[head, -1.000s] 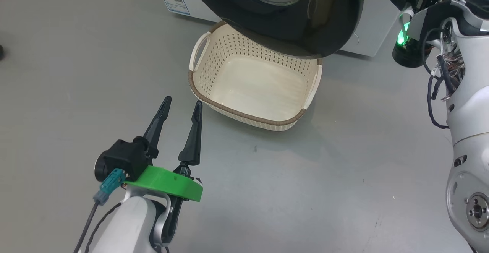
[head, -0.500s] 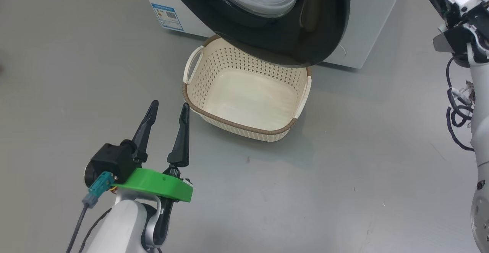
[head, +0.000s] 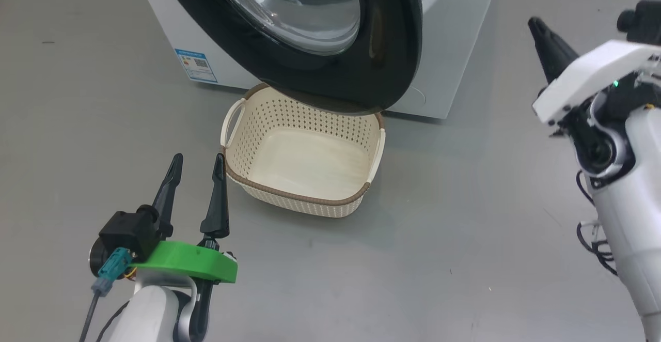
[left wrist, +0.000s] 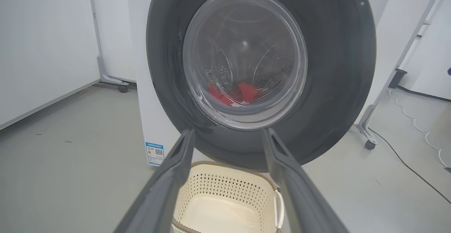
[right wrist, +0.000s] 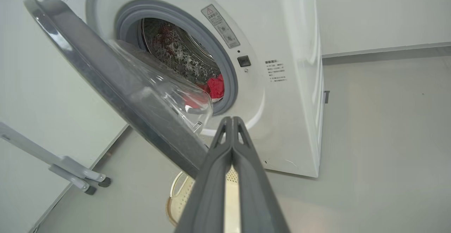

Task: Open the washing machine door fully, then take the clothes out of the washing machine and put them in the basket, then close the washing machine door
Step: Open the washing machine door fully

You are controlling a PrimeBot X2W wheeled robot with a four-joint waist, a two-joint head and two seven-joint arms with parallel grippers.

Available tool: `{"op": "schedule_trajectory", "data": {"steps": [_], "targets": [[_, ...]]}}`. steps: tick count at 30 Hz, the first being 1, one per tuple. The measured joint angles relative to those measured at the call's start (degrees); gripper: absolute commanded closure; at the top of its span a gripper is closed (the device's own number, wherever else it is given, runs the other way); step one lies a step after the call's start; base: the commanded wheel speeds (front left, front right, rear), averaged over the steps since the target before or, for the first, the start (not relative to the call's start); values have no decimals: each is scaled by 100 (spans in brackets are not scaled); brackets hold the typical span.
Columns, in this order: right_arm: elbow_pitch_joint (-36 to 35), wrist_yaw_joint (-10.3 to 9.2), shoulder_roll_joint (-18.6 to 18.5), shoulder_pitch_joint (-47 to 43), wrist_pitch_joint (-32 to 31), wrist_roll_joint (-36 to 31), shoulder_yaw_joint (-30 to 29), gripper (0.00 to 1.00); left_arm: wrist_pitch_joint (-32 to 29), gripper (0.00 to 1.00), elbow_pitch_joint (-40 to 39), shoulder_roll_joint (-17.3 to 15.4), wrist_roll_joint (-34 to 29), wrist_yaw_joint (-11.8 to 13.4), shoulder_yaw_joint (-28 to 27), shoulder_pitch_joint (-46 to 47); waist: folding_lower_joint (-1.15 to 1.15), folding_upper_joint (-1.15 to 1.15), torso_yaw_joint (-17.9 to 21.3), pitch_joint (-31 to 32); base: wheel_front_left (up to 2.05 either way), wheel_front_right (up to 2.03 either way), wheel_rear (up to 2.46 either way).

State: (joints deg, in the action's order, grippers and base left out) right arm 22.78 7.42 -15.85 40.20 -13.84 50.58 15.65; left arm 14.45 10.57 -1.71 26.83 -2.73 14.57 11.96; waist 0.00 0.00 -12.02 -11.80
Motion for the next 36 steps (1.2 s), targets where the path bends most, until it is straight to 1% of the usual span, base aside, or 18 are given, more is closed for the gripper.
{"op": "schedule_trajectory", "data": {"steps": [3,6,16,19,20,21,22,23,24,29,32,36], "targets": [[-116,0,-159,-505,364,-275,225,100,0,0,2,0,-40,0,-67,-53,0,0,116,116,0,0,0],[-203,0,-261,-876,722,-483,316,100,0,0,2,-3,-78,0,-149,-140,0,0,230,230,0,0,0],[-290,-7,-383,-1957,1805,-1010,234,100,0,0,-10,-9,-123,-1,-298,-380,0,0,558,542,0,0,0],[-376,-140,-374,-2204,2093,-1141,160,100,0,0,-20,-18,-123,-3,-310,-399,0,0,626,585,0,0,0],[-382,-211,-360,-2288,2178,-1141,121,86,0,0,-25,-19,-123,-4,-311,-399,0,0,640,596,0,0,0],[-389,-258,-346,-2366,2260,-1145,100,86,0,0,-29,-19,-123,-7,-313,-400,0,0,651,603,0,0,0],[-401,-309,-330,-2441,2348,-1161,71,42,0,0,-32,-19,-123,-7,-313,-402,0,0,661,607,0,0,0],[-416,-353,-310,-2503,2430,-1184,45,4,0,0,-33,-19,-123,-8,-314,-402,0,0,670,609,0,0,0],[-446,-365,-283,-2553,2495,-1192,31,0,0,0,-47,-19,-124,-7,-328,-407,0,0,680,610,0,0,0],[-603,-479,-203,-2697,2681,-1330,40,0,0,0,-118,-21,-141,-7,-438,-443,0,0,766,580,0,0,0],[-645,-593,-149,-2821,2708,-1344,-13,0,0,0,-120,-21,-142,-7,-442,-469,0,0,812,554,0,0,0],[-725,-638,-76,-2962,2737,-1392,-18,0,0,0,-116,-21,-166,-8,-435,-502,0,0,859,542,0,0,0]]}}
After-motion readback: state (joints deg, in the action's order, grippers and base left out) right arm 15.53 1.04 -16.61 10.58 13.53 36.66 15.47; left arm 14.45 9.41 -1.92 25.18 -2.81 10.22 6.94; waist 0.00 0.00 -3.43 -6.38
